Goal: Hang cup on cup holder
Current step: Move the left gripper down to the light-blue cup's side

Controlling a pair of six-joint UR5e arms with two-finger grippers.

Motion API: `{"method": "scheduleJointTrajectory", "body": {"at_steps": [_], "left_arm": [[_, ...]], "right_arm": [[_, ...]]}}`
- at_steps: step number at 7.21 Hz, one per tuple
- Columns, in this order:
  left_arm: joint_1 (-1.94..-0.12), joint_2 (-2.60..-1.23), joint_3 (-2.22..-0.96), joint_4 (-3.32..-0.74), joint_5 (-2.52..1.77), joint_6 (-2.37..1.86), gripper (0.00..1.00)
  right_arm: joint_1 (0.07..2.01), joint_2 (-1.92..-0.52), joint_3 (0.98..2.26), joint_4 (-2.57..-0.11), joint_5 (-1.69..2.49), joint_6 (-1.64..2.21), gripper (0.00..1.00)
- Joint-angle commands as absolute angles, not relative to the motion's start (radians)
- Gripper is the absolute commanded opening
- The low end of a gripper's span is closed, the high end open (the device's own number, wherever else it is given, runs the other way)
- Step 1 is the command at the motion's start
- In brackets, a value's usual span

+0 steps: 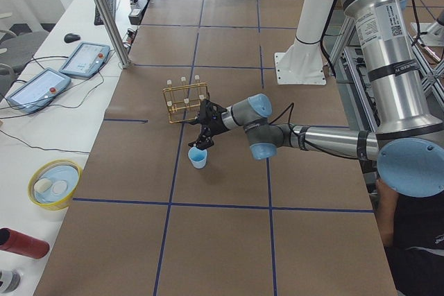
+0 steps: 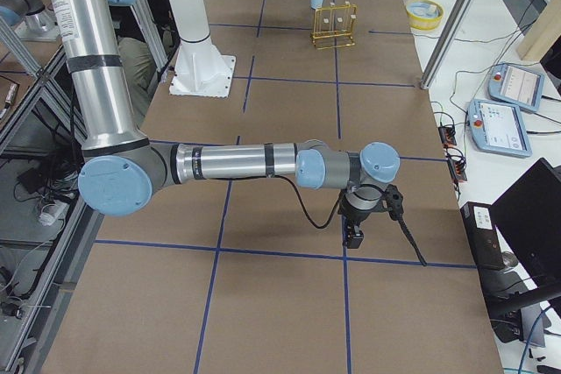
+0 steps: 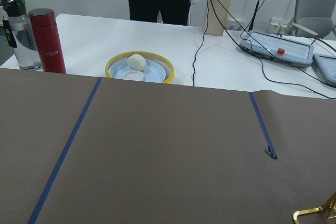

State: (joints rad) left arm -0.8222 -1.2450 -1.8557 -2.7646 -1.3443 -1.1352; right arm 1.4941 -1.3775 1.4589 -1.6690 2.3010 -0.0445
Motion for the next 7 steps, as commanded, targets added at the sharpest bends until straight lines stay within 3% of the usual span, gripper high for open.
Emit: {"method": "scheduleJointTrajectory", "body": {"at_steps": [1, 7], "left_arm": [[-0.708, -1.239, -1.835, -2.811, -1.220, -1.155, 1.00], [-0.439, -1.229, -1.656, -2.872, -0.748, -1.240, 1.00]], "right_arm": [[1.493, -1.378, 1.459, -1.669, 2.301, -0.044, 1.00], [1.494, -1.378, 1.459, -1.669, 2.301, -0.044, 1.00]]}}
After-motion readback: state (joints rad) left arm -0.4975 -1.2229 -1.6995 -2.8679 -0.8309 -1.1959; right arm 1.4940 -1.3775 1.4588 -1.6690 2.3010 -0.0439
